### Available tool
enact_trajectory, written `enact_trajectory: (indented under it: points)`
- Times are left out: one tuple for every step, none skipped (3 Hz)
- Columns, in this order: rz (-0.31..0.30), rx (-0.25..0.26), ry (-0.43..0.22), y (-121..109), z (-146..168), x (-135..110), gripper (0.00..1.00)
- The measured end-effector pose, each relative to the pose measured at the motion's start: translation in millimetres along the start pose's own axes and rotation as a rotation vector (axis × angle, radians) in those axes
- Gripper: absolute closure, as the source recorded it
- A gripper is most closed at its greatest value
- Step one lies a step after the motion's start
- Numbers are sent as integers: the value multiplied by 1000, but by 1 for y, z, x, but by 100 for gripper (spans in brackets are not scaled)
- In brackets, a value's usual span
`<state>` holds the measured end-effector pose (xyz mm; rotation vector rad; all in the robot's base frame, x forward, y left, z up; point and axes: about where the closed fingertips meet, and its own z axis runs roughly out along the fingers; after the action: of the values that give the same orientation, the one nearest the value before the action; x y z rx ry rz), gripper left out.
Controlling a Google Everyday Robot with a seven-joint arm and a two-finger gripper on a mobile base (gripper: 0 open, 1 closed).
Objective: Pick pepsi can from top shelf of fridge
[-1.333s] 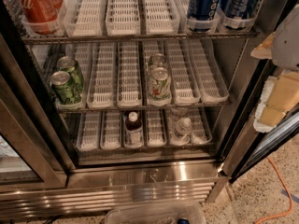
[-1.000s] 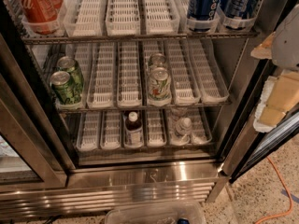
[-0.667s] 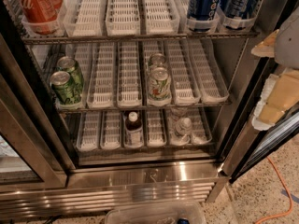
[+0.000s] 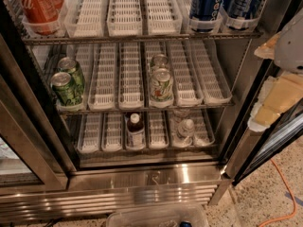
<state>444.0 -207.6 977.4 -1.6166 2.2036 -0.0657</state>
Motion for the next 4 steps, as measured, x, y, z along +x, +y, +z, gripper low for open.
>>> enact_trajectory:
  points:
    - [52, 41, -17, 0, 13, -13, 0]
    - [80, 116, -96, -5, 20, -51, 0]
    - [80, 116, -96, -5, 20, -51, 0]
    - [175, 136, -151, -5, 28, -53, 0]
